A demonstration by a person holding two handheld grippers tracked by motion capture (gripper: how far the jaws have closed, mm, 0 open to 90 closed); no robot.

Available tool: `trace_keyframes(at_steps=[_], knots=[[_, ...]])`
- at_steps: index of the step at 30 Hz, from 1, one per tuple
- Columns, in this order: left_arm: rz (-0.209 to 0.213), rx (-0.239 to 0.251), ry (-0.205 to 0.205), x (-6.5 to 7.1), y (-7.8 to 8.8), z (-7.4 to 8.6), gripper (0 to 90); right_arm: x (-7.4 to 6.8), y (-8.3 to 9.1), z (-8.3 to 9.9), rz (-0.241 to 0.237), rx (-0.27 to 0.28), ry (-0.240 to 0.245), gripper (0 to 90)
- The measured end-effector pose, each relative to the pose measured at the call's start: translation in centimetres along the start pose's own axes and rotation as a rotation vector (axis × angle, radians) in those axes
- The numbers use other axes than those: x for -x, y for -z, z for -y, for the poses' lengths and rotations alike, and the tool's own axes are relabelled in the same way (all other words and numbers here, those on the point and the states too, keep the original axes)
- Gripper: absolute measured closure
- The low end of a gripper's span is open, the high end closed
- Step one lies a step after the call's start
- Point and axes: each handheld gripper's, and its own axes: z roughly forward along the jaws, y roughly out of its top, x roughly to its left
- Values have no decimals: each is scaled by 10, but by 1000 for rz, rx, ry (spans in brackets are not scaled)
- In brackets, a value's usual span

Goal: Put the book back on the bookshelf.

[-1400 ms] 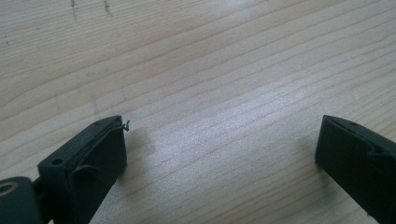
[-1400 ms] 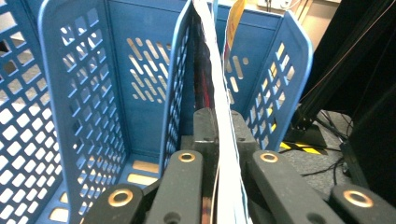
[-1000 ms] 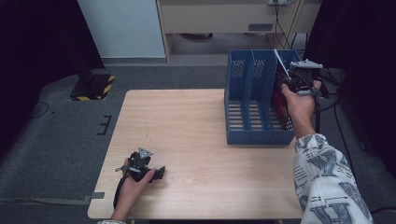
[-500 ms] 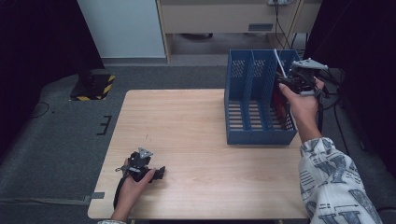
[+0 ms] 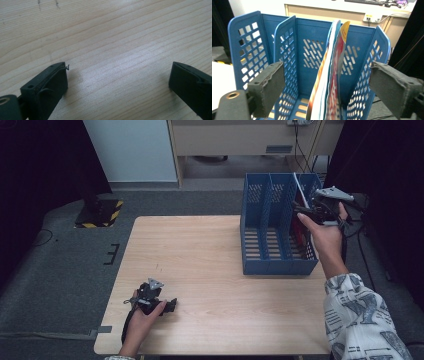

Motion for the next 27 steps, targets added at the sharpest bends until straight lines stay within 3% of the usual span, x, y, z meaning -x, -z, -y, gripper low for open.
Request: trace_keyframes(at_steps=[8, 27], knots=[[0, 0, 1, 0, 0, 0, 13, 0, 8, 8, -38, -24, -10, 66], [0, 3, 2, 0, 0, 0, 11, -2, 41, 35, -82, -47, 13, 58]])
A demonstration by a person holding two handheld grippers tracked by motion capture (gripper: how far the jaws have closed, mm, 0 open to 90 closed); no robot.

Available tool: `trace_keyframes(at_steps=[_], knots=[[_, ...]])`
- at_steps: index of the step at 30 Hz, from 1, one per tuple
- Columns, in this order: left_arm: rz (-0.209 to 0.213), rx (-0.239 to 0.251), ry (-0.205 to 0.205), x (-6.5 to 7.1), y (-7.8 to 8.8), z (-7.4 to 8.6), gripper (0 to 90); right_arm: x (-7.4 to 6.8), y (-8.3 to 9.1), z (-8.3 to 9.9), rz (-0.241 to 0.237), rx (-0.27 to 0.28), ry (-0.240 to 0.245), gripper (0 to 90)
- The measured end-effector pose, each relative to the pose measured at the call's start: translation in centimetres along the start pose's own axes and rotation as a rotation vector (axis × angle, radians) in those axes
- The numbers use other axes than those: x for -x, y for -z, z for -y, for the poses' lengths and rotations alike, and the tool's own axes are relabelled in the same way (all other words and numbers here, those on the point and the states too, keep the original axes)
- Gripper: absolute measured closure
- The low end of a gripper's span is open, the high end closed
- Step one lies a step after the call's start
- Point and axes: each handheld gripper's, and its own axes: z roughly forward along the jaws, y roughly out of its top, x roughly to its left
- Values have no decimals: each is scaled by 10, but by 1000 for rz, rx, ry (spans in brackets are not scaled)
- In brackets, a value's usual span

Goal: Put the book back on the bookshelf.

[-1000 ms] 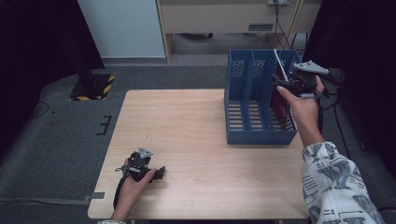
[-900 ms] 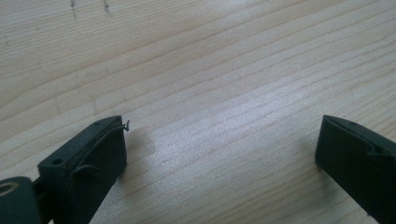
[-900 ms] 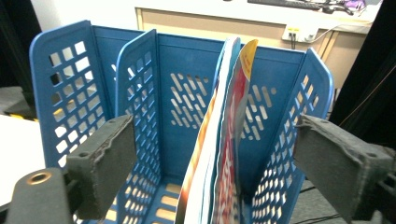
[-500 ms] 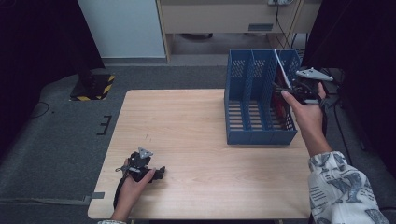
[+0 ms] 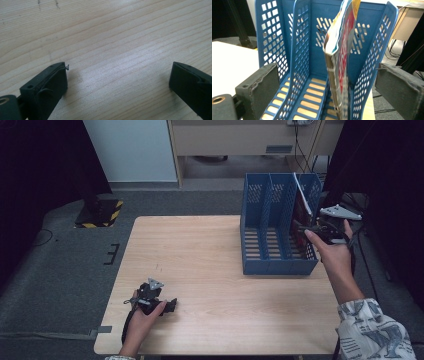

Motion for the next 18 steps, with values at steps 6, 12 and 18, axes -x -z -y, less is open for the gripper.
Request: trace_keyframes(at_steps=[6, 12, 18], knots=[[-2, 1, 4, 1, -1, -1, 0, -5, 5, 7, -1, -13, 6, 36], [0, 5, 3, 1, -1, 0, 0, -8, 11, 14, -7, -20, 4, 28], [1, 8, 3, 1, -1, 0, 0, -10, 17, 23, -27, -29, -2, 30]])
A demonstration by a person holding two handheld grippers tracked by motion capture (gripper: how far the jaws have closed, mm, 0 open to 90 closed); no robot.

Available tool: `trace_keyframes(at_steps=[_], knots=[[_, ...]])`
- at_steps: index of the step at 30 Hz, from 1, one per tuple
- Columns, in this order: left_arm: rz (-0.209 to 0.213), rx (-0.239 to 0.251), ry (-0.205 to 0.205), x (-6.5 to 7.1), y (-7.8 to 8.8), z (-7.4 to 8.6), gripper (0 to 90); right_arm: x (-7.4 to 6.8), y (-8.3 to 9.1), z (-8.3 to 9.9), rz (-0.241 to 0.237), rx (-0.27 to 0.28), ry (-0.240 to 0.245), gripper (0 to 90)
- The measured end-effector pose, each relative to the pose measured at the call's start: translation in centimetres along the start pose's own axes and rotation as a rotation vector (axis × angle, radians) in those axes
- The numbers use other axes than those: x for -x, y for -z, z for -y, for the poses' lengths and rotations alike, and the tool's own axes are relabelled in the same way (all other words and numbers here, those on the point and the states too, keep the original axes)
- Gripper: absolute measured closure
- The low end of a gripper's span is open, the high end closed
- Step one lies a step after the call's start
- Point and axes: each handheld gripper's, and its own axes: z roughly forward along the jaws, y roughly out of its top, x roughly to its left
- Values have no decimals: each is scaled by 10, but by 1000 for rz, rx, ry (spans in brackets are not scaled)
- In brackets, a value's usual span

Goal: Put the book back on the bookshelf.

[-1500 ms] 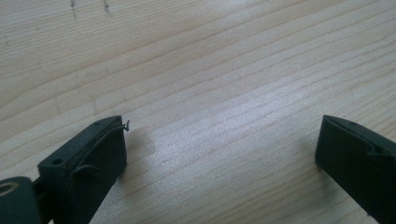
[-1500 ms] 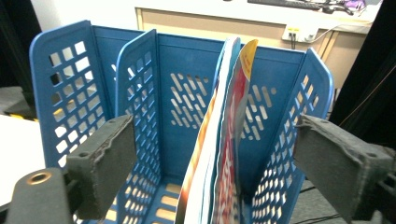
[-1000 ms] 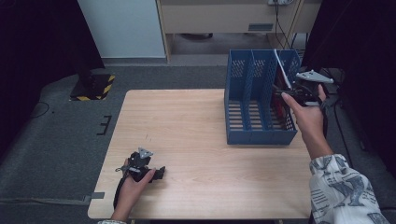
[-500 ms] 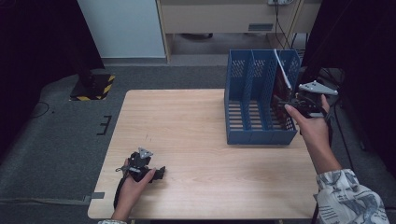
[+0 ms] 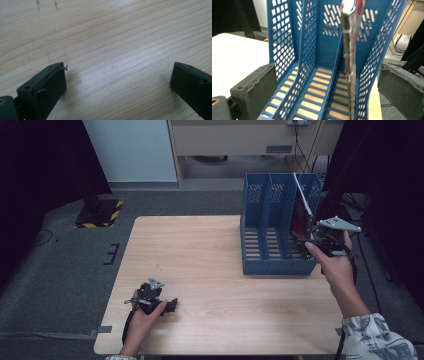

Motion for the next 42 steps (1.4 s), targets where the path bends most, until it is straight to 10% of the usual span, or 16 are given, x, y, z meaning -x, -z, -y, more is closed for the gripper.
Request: trace_keyframes(at_steps=[42], knots=[[7, 12, -5, 0, 0, 2, 0, -70, 13, 48, -180, -90, 80, 49]])
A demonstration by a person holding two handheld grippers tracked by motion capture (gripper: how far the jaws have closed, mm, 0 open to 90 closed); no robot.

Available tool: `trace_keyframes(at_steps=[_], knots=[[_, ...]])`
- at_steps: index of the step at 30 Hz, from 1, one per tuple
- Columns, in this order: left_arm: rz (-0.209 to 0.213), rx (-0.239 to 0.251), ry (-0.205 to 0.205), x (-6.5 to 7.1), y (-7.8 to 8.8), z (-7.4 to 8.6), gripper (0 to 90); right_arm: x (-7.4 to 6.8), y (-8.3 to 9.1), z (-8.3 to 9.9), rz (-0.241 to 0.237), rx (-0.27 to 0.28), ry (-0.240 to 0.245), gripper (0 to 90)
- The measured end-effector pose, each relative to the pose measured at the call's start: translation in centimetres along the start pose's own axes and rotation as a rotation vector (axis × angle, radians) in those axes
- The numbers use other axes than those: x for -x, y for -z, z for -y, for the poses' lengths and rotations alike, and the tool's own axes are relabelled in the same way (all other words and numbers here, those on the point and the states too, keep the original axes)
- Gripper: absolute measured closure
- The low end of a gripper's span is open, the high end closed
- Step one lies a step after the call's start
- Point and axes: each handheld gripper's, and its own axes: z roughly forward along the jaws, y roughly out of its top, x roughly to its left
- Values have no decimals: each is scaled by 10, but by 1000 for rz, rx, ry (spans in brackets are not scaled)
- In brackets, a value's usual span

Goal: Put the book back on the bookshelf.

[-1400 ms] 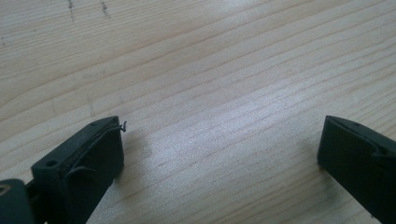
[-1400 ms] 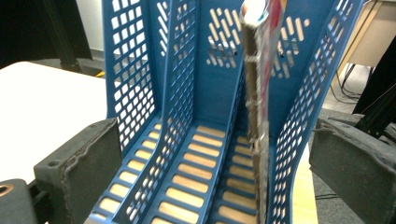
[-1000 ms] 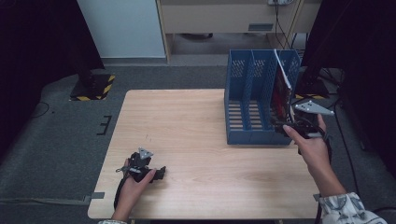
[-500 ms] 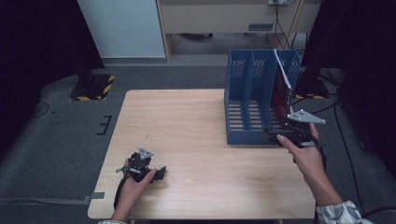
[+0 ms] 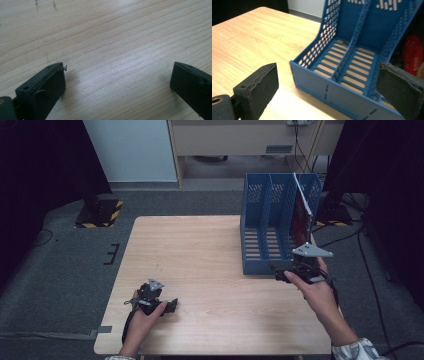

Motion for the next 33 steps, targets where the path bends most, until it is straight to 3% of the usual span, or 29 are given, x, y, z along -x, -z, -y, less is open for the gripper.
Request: trace_keyframes(at_steps=[11, 33], knots=[[1, 0, -1, 0, 0, 0, 0, -22, -3, 19, -65, -46, 35, 58], [1, 0, -2, 0, 0, 0, 0, -44, -19, 77, -132, -176, 34, 68]])
